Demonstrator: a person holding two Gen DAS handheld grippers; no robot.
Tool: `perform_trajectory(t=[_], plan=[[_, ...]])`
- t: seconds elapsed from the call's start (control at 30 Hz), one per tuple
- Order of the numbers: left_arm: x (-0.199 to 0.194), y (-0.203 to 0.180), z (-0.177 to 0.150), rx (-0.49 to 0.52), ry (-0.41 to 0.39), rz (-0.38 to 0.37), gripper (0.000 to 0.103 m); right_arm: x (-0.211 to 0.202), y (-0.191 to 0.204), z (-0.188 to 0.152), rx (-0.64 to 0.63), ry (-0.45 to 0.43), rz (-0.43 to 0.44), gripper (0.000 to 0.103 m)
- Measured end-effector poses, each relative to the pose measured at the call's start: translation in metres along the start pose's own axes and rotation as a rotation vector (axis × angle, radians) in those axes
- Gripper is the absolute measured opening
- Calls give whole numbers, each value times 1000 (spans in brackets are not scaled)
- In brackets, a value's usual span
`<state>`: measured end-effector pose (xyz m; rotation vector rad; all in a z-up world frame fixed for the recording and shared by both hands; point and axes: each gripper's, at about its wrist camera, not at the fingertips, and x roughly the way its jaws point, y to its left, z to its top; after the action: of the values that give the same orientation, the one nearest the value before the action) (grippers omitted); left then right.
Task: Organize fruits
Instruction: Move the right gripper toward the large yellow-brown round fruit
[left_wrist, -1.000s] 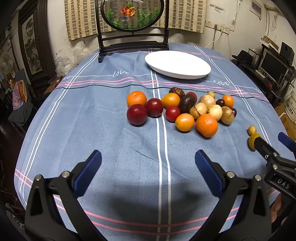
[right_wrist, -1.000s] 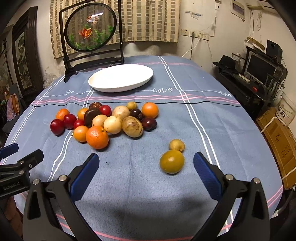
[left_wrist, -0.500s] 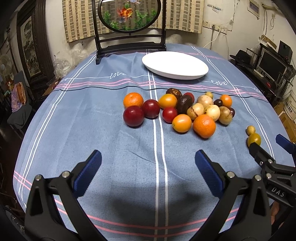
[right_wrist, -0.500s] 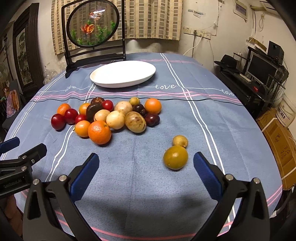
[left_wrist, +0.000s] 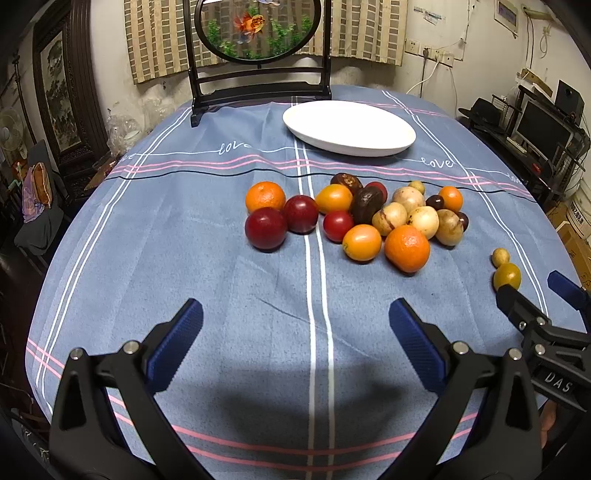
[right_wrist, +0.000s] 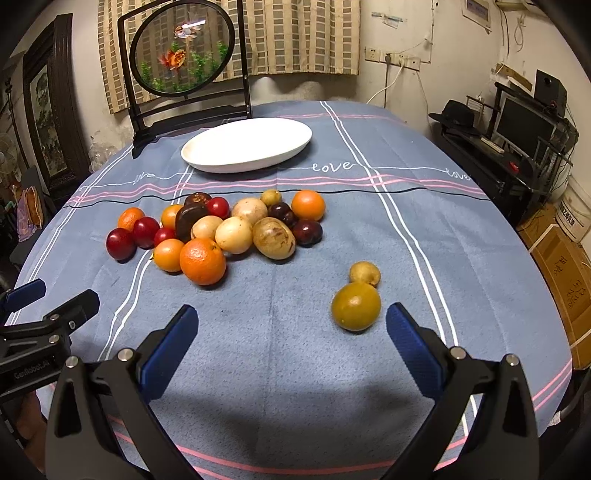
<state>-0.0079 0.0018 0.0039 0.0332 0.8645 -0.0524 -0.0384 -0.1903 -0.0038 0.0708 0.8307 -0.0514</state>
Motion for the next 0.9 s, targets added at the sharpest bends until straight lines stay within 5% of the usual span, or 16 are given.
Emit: perform_trajectory(t=[0.3,0.47,0.9], plan=[[1,0,-3,-4,7,-5,101,1,1,-1,-3,4,2,102],[0,3,-5,-36,5,-96,101,2,3,-2,-7,5,6,102],[2,0,-5,-15,6,-52,101,2,4,-2,-13,2,0,102]])
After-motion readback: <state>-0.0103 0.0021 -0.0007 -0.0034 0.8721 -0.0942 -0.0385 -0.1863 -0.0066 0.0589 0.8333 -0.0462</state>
